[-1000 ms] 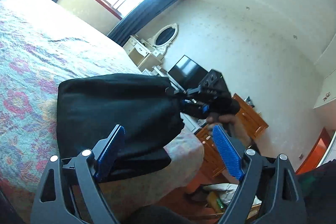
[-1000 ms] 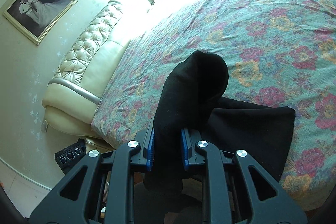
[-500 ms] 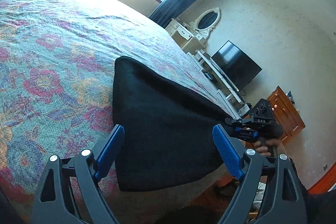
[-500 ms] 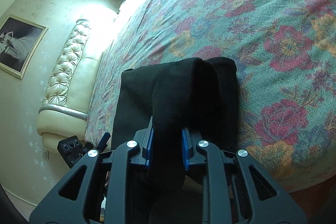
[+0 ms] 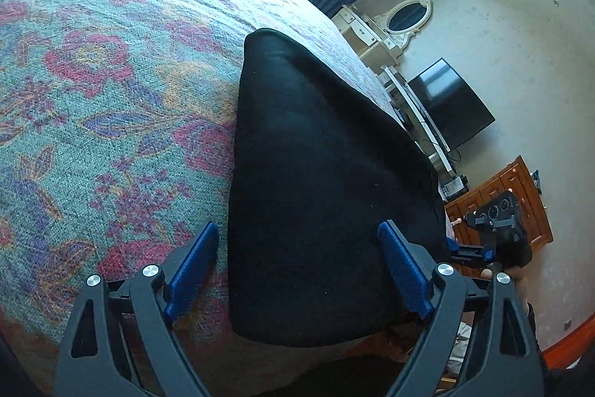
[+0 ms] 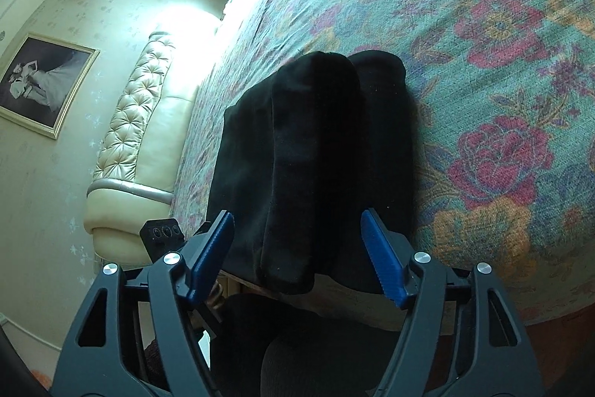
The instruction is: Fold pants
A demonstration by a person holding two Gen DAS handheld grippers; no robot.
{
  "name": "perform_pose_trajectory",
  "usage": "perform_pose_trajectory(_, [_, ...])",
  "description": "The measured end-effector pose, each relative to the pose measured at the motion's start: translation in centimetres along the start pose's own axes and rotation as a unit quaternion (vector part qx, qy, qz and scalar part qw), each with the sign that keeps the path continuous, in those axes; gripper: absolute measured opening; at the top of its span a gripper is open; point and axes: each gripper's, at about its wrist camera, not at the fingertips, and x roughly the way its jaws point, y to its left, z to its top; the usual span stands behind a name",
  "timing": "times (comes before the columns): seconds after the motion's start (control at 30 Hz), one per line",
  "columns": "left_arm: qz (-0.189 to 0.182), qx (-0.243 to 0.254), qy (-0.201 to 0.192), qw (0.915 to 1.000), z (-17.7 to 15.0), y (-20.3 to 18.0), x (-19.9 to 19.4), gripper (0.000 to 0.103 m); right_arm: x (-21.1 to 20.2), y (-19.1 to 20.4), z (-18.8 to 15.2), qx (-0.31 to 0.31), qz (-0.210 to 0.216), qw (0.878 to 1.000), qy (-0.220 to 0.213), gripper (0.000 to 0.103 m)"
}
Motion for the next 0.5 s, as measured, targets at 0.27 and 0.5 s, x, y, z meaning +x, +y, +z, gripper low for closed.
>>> perform_pose_trajectory(0.27, [0.001,-0.006,0.006,1.0000,0.9,0.6,0.4,0.087,1.6,1.9,-0.6,-0.026,-0.027,0.999,0.029,0.071])
perform_pose_trajectory(0.5, [0.010,-0.015,0.013,0.9997,1.4,0.5,0.8,0.087,2.4,1.3,-1.4,0.001,0.001,0.999,0.032,0.072])
